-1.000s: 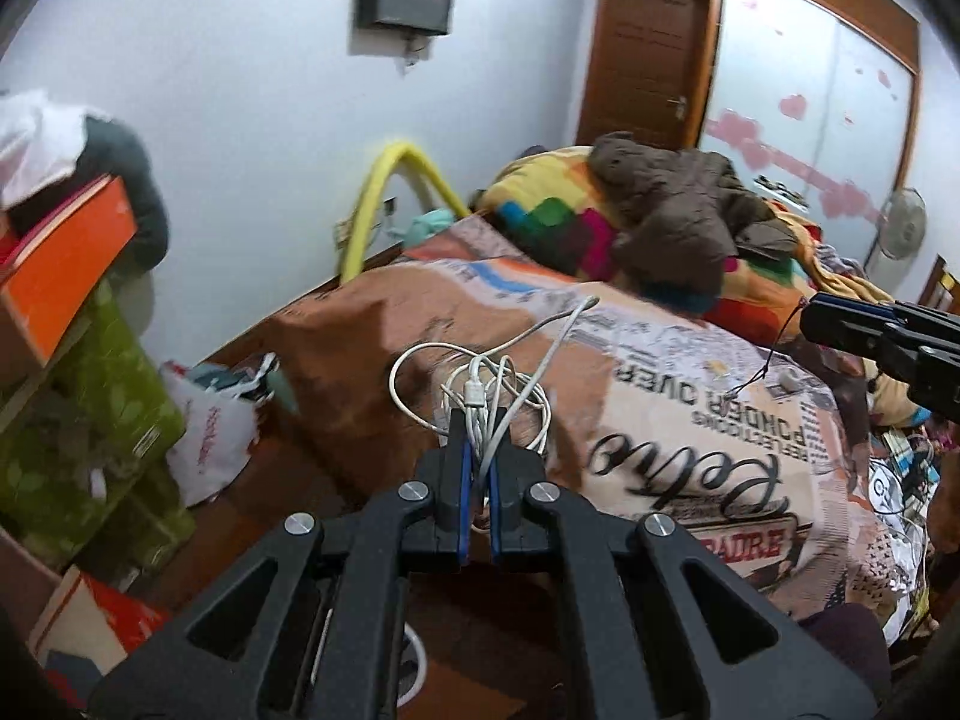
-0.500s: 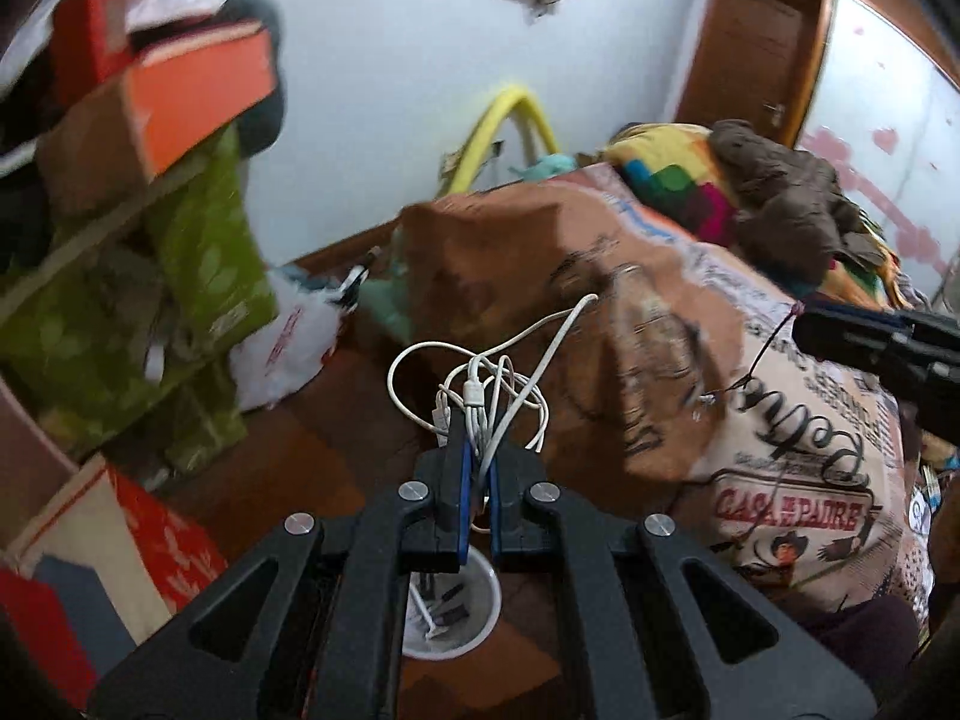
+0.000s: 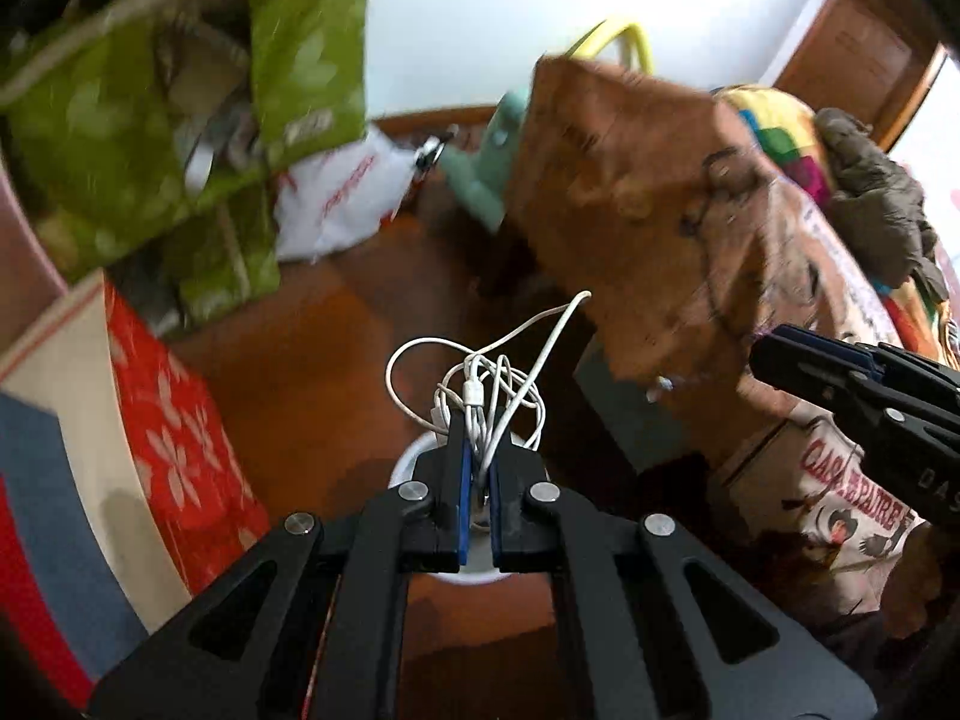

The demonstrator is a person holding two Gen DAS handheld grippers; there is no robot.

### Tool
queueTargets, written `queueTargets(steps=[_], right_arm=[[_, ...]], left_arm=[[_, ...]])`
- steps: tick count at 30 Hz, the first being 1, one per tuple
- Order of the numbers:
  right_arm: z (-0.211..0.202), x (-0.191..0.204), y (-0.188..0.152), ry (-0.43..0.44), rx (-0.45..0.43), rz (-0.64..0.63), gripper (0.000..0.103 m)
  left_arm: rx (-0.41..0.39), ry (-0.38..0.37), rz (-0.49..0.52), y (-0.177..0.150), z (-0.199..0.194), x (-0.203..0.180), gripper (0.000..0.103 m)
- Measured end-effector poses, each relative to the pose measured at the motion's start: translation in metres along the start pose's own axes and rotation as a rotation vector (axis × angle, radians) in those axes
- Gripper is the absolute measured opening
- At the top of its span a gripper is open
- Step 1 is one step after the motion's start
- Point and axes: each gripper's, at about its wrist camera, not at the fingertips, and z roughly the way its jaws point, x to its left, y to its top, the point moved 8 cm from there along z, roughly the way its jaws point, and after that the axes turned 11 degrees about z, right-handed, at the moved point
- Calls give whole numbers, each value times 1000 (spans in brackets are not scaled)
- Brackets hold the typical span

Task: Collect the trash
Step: 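Carry the earphone cable and pink charm off the bed over the white bin, then open the right tool to drop the charm while the left tool drops the cable into the bin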

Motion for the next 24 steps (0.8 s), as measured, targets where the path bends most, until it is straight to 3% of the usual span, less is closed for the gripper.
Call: queueTargets(steps=[11, 20, 21, 24], right_arm=[[71, 9, -40, 21, 215, 48, 22], [105, -6, -55, 47, 391, 154, 23], [105, -8, -56, 46, 399, 161, 27], [101, -16, -57, 44, 402, 200, 51]], left_arm=[[129, -6, -79, -48, 50, 16, 3], [189, -27, -84, -58, 77, 8, 3], [197, -30, -84, -58, 79, 6, 3], [220, -43, -88, -58, 89, 2, 3]])
